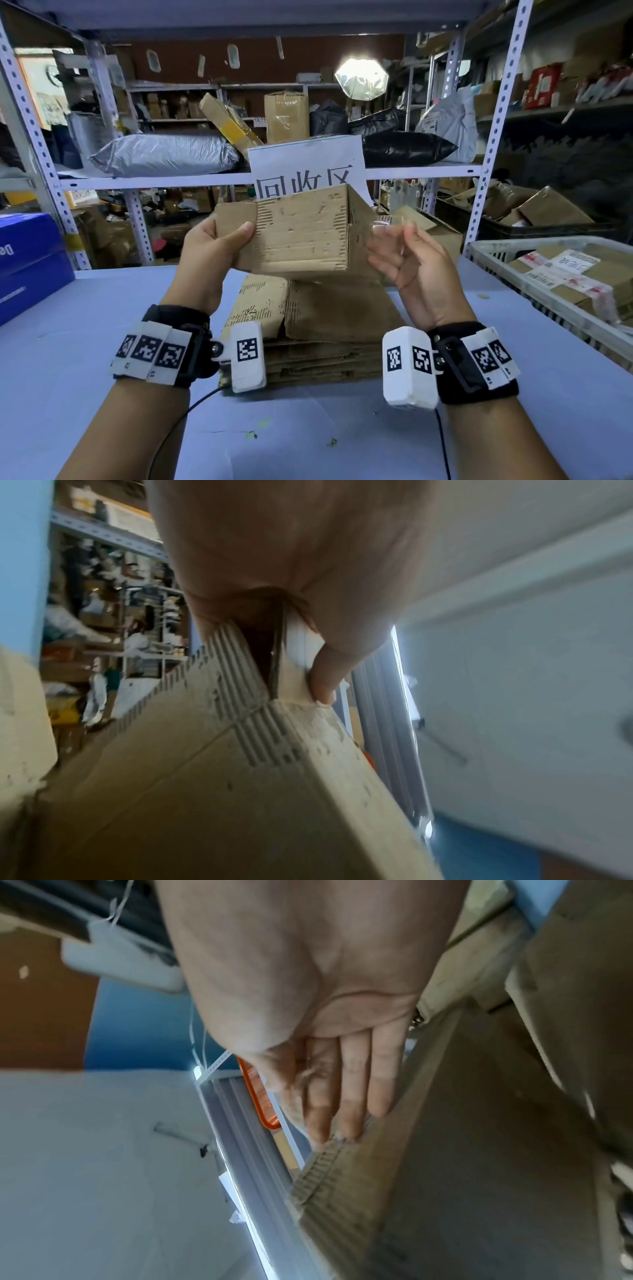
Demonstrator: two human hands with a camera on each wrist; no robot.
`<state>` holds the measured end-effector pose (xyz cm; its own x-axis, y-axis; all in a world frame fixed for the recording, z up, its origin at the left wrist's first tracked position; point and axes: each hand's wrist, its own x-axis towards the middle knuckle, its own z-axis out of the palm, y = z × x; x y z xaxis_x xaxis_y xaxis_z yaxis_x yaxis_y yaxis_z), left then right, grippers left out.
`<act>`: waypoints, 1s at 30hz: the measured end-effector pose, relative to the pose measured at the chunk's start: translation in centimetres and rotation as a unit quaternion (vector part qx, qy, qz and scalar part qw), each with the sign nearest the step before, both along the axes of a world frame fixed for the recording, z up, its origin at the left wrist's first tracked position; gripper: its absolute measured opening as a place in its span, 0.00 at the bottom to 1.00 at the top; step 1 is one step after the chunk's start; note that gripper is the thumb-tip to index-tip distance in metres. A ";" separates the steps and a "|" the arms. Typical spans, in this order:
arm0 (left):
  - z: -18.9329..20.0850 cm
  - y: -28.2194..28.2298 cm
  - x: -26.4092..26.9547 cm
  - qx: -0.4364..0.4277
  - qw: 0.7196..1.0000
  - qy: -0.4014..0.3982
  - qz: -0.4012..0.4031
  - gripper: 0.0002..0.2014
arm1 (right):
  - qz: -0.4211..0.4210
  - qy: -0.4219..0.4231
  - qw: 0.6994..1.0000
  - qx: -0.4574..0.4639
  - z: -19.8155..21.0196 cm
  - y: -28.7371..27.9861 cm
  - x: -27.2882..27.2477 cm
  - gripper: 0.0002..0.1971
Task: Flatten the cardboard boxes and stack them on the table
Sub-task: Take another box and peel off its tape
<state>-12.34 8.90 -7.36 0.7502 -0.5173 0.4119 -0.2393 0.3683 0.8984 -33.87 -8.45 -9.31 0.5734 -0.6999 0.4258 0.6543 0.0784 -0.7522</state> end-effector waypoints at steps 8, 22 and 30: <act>3.9 -1.3 -2.8 0.146 0.861 -0.469 0.134 0.44 | 0.063 -0.052 0.996 -0.022 0.8 1.1 0.9 0.12; 4.2 -1.9 -4.8 0.211 0.805 -0.555 -0.012 0.56 | -0.125 0.005 0.990 -0.069 1.6 0.3 -0.5 0.09; 1.8 -2.9 -5.1 0.163 0.840 -0.517 0.012 0.54 | -0.321 0.132 0.906 -0.243 1.6 -0.2 -0.7 0.23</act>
